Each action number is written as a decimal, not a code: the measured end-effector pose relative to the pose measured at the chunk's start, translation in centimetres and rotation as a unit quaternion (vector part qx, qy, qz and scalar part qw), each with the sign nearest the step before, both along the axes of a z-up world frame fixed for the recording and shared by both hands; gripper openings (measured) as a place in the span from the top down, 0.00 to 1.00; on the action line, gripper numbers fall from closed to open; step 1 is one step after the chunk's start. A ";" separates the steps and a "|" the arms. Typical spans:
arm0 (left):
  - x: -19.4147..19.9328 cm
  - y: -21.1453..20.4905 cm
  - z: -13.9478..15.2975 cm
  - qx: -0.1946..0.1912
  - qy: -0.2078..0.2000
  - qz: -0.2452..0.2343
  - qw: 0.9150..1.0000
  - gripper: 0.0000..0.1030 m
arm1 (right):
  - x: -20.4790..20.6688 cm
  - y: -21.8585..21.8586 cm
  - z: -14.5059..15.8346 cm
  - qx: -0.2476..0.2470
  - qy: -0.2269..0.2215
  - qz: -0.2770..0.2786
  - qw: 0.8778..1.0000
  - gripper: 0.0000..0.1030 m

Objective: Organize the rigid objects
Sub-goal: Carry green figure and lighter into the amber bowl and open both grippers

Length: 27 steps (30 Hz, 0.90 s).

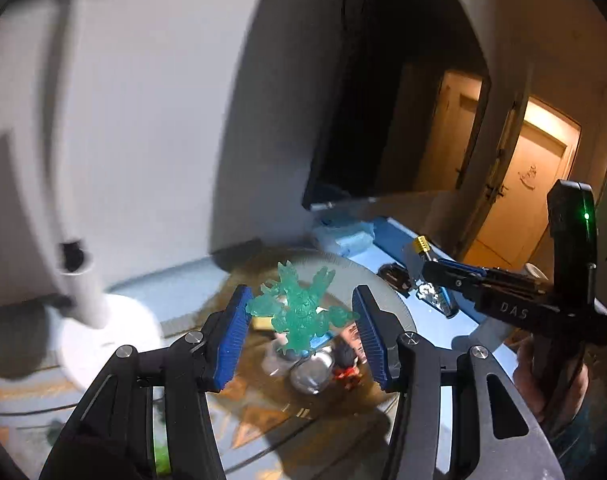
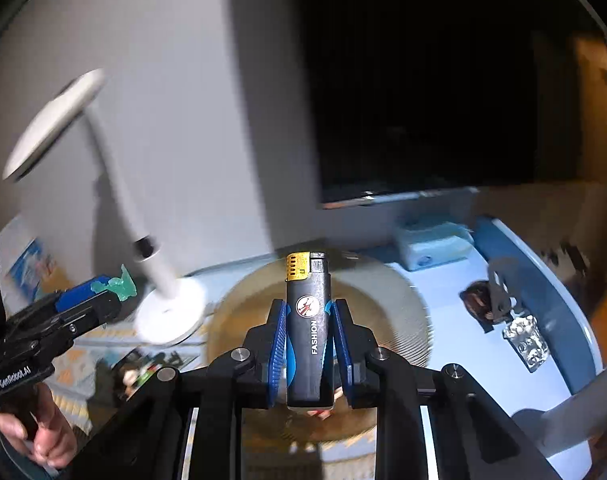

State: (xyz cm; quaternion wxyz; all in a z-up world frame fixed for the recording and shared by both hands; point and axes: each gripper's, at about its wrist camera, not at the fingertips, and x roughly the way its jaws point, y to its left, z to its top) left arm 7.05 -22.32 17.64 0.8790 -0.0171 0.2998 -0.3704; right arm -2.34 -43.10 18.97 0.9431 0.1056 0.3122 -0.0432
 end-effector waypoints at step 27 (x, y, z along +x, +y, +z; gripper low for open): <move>4.5 -9.0 -7.7 0.046 0.099 -0.019 0.994 0.20 | 6.9 -7.1 -9.2 0.035 0.115 -0.046 0.992 0.72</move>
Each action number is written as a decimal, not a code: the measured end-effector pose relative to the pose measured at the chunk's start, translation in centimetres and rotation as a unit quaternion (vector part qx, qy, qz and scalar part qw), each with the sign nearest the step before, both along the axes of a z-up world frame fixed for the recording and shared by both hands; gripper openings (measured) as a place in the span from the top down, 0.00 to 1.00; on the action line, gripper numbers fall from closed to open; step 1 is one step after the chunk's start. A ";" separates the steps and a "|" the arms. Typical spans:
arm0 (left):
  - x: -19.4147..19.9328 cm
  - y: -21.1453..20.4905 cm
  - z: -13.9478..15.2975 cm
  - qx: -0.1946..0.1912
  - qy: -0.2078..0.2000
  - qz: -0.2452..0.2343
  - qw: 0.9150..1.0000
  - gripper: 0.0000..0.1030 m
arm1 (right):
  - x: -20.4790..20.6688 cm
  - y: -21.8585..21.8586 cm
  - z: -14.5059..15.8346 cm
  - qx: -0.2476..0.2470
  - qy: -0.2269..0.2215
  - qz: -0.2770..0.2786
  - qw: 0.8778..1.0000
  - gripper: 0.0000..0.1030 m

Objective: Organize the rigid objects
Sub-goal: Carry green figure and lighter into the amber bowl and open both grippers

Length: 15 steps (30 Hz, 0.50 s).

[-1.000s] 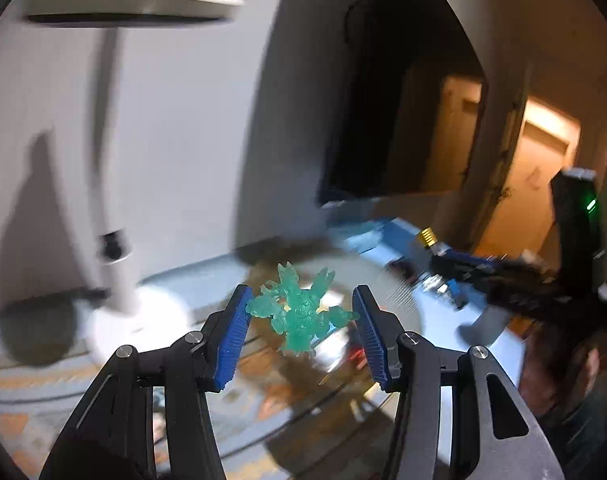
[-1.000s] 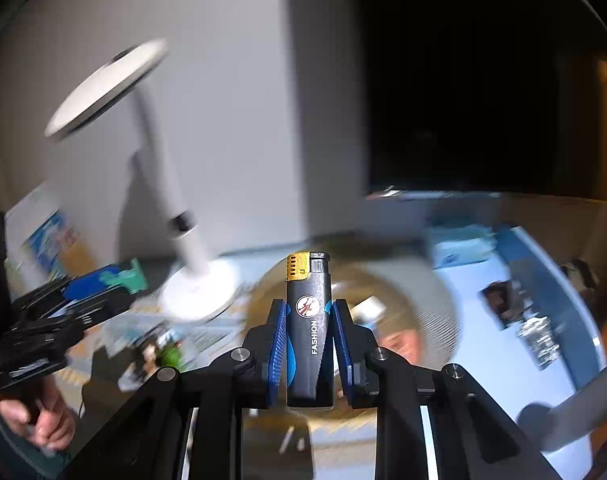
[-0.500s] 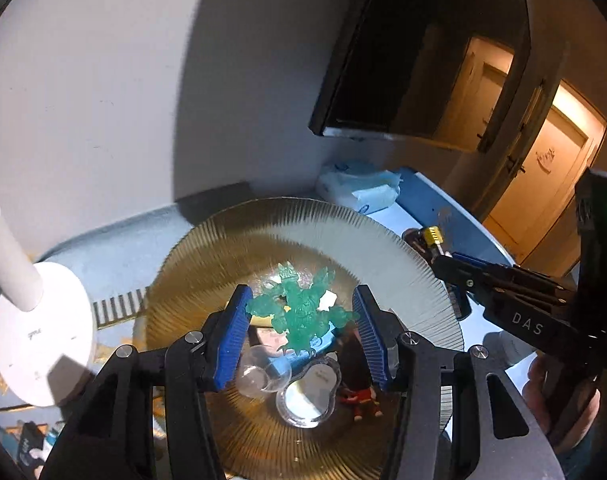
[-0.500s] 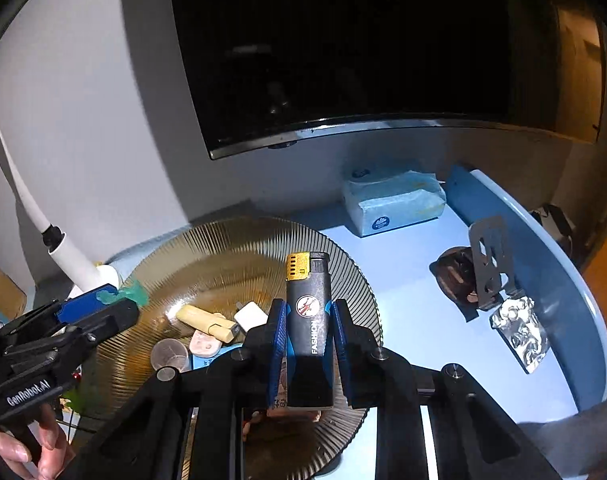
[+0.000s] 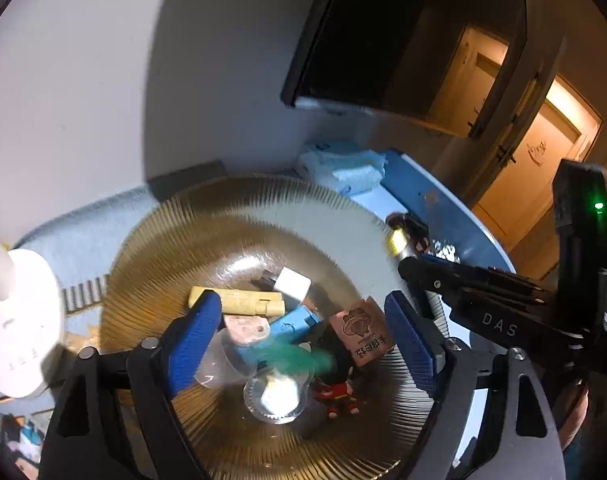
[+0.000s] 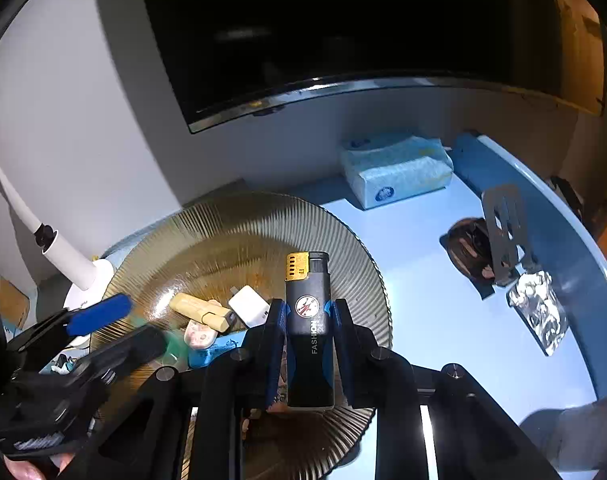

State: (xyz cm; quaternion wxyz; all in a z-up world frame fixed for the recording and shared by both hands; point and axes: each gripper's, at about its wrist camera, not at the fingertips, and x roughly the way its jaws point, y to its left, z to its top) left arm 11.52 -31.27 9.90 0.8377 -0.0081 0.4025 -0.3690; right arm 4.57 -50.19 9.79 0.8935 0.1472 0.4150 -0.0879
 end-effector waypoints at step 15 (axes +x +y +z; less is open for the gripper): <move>-12.8 12.2 14.5 -0.033 -0.178 0.020 0.983 0.17 | -8.4 7.3 11.8 0.017 -0.128 0.052 0.990 0.41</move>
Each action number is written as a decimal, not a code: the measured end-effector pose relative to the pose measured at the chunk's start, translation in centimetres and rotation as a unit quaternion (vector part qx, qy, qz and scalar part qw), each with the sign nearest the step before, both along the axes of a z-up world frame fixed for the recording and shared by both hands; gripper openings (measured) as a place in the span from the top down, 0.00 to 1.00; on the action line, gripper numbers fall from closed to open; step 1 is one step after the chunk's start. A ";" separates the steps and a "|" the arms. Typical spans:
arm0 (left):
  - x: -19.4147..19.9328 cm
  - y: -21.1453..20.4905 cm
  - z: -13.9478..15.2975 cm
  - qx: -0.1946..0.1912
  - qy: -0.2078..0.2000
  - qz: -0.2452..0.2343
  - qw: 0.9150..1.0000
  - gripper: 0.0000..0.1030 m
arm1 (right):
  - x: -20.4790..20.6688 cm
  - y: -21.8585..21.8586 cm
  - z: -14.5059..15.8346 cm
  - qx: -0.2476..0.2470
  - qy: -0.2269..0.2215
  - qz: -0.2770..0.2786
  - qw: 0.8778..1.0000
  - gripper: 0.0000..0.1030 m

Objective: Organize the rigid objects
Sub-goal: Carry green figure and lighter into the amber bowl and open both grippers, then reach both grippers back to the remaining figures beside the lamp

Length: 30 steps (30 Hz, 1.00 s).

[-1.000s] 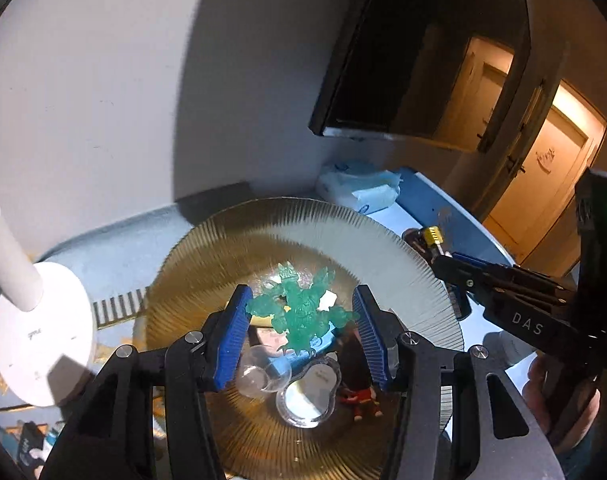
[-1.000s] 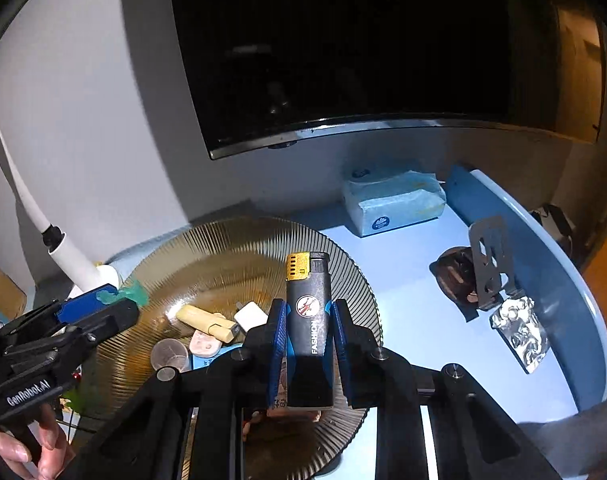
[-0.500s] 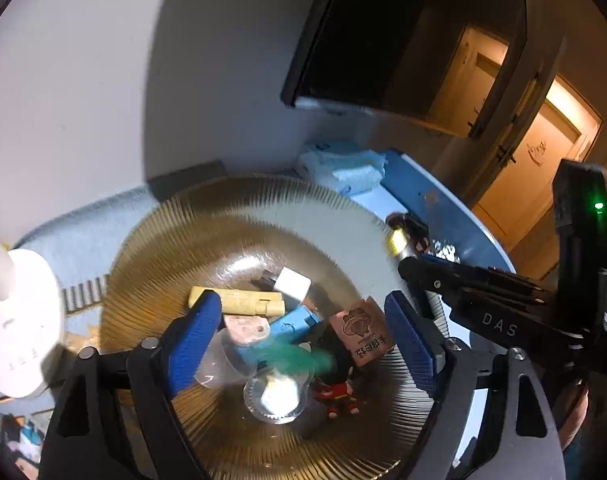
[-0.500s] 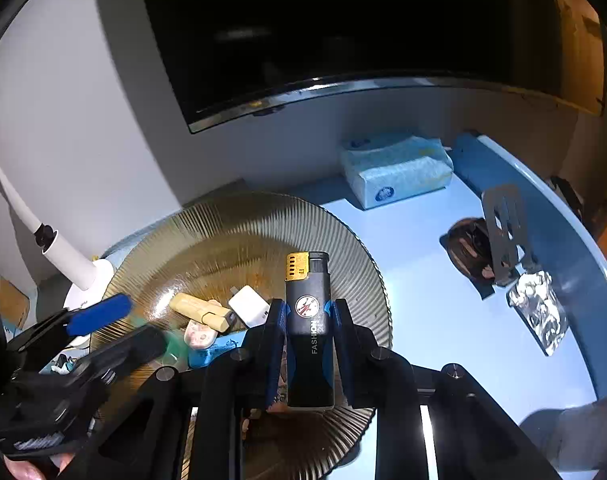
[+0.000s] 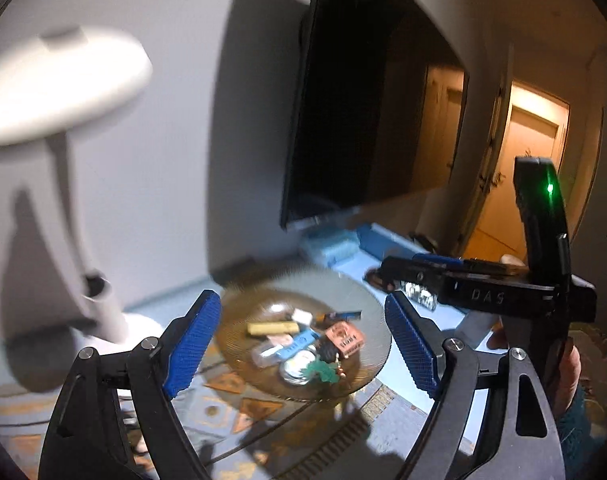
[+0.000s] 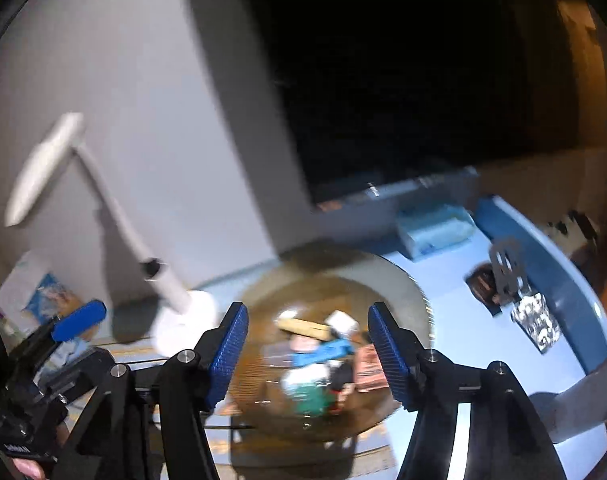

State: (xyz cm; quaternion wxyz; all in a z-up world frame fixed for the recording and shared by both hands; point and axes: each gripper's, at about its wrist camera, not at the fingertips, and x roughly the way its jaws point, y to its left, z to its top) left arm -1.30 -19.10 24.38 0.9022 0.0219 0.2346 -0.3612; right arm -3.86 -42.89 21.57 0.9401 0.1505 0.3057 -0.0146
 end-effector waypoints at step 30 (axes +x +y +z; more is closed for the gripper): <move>-4.8 20.4 -19.9 0.033 0.092 0.265 0.959 0.01 | -3.9 19.3 -17.2 -0.037 0.036 0.124 0.991 0.07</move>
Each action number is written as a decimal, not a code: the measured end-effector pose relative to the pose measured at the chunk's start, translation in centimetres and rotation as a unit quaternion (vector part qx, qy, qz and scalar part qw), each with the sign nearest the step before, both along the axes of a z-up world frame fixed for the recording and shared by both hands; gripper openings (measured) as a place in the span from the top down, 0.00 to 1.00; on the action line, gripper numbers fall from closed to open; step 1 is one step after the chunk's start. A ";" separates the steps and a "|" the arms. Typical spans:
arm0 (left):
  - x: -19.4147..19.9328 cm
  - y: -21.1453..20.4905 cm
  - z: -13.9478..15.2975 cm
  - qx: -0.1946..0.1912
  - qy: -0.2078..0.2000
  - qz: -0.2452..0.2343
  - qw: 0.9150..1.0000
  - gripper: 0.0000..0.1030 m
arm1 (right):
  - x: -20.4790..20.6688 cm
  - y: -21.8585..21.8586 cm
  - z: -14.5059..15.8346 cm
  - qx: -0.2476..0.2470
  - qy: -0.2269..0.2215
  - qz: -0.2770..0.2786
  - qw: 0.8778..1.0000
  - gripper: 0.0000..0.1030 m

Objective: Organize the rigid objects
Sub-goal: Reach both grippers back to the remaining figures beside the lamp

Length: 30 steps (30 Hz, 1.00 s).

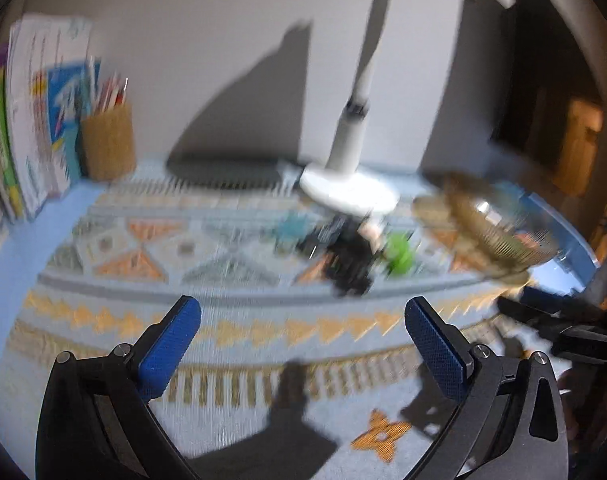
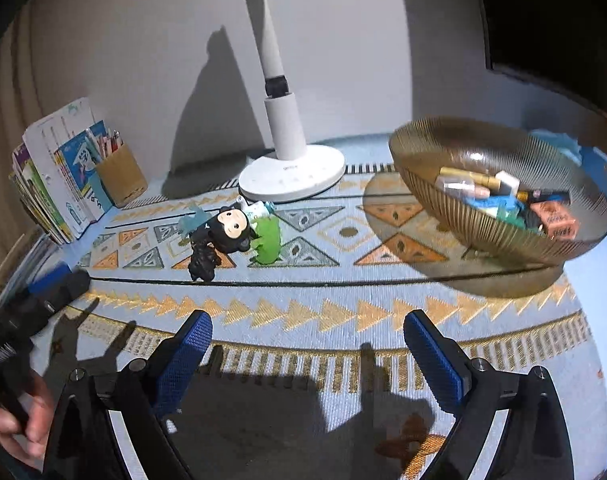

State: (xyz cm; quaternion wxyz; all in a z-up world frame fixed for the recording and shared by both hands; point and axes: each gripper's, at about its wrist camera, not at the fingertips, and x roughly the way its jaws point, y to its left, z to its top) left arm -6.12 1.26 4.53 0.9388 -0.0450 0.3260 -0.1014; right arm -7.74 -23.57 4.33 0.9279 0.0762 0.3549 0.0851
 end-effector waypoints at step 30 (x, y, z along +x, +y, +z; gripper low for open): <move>3.7 -2.8 4.0 0.017 0.049 -0.121 0.991 0.01 | 3.6 1.1 4.3 -0.019 0.063 0.043 0.997 0.07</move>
